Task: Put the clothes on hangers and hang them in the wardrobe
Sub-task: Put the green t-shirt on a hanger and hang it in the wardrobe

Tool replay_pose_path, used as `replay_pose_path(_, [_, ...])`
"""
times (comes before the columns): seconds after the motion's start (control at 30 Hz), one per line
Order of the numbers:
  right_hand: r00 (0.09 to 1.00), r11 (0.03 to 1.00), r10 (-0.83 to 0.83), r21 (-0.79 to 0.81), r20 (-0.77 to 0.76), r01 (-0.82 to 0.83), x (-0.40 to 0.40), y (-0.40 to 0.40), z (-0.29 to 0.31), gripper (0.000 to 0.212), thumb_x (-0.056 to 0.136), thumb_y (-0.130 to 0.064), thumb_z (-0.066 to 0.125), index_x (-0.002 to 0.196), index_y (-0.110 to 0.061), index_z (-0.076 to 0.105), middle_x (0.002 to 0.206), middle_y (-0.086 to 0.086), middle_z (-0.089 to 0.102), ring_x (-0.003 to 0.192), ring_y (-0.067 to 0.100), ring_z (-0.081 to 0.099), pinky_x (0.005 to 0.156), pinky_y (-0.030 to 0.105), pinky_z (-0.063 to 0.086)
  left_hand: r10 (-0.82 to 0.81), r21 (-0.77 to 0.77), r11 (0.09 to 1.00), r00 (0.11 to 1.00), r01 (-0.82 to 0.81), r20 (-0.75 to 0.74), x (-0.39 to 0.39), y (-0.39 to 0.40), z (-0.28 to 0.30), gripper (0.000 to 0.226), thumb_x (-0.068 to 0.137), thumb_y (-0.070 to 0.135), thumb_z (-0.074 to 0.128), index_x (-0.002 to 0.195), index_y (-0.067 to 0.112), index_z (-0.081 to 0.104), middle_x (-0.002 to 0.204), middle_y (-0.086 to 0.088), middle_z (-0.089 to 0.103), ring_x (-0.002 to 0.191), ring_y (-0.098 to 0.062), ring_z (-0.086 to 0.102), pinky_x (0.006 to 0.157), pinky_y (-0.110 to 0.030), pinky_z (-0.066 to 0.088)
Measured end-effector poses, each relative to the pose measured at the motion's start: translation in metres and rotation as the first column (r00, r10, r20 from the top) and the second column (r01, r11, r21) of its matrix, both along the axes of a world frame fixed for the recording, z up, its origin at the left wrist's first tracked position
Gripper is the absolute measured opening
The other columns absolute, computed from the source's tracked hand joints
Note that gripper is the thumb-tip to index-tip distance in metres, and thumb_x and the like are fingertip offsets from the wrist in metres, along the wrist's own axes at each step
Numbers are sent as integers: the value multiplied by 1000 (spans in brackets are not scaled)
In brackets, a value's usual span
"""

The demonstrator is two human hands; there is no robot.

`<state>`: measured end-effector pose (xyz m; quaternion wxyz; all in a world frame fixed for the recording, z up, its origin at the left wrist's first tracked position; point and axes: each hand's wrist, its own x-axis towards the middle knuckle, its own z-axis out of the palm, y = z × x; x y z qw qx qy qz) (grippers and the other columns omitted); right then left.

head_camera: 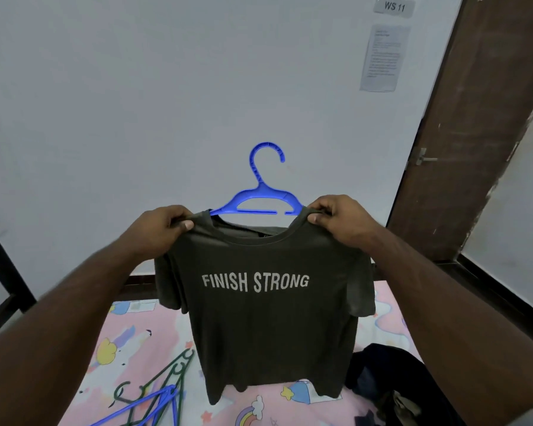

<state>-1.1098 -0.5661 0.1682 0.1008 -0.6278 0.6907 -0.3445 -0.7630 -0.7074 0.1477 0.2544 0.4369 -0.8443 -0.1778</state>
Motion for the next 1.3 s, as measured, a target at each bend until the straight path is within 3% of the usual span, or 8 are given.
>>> replay_pose_path(0.23, [996, 998, 50, 35, 73, -53, 13, 2, -7, 13, 98, -19, 60, 102, -19, 72, 96, -7, 73, 93, 14, 69, 92, 43, 55, -60, -2, 998, 997, 60, 53, -10, 9, 12, 14, 103, 25, 52, 98, 30, 65, 97, 10, 67, 93, -6, 58, 73, -23, 41])
replay_pose_path(0.43, [993, 998, 68, 1, 97, -68, 15, 6, -6, 13, 97, -21, 62, 105, -23, 73, 101, -11, 73, 97, 10, 68, 94, 39, 55, -50, 0, 999, 994, 50, -96, -9, 17, 14, 16, 101, 26, 56, 91, 28, 68, 89, 10, 70, 87, -9, 63, 73, -27, 45])
replay_pose_path(0.57, [992, 997, 78, -10, 102, -77, 26, 4, -6, 12, 96, -20, 64, 101, -23, 74, 97, -12, 73, 93, 7, 68, 92, 36, 56, -71, -7, 997, 997, 71, -4, -21, 22, 18, 13, 102, 27, 54, 96, 29, 66, 93, 10, 69, 91, -11, 62, 76, -27, 45])
replay_pose_path(0.7, [994, 998, 71, -7, 86, -70, 28, 4, -6, 12, 95, -25, 65, 103, -25, 74, 98, -13, 73, 93, 6, 68, 90, 32, 55, -35, -4, 999, 994, 35, -99, -19, 26, 22, 13, 101, 26, 56, 96, 31, 67, 95, 11, 70, 92, -7, 62, 76, -27, 44])
replay_pose_path(0.83, [993, 995, 88, 31, 83, -91, 33, 4, -7, 13, 94, -26, 68, 104, -22, 75, 92, -12, 73, 89, 6, 68, 88, 29, 53, -49, 26, 998, 994, 52, -95, -19, 34, 21, 14, 102, 25, 56, 95, 30, 68, 96, 10, 70, 94, -11, 63, 79, -29, 47])
replay_pose_path(1.03, [995, 997, 76, -40, 71, -73, 48, -1, 2, 12, 96, -22, 64, 95, -25, 75, 86, -7, 73, 84, 14, 67, 74, 25, 50, -77, 72, 994, 988, 87, -135, -6, 42, 29, 21, 104, 38, 50, 115, 33, 68, 109, 14, 70, 103, -8, 63, 91, -32, 49])
replay_pose_path(1.17, [986, 988, 149, -55, 71, -146, 61, -6, 11, 10, 95, -25, 66, 94, -28, 75, 86, -5, 73, 84, 18, 68, 77, 32, 52, -4, 11, 1000, 997, 5, -73, 0, 51, 32, 17, 103, 28, 53, 106, 25, 69, 97, 6, 70, 94, -16, 64, 84, -35, 49])
replay_pose_path(1.3, [976, 976, 214, -47, 42, -212, 59, -9, 19, 23, 89, -34, 73, 111, -30, 71, 101, -16, 71, 95, 2, 65, 88, 21, 48, 103, -11, 994, 986, -105, -130, 22, 65, 41, 17, 103, 24, 53, 96, 22, 69, 85, 0, 68, 81, -20, 61, 73, -33, 46])
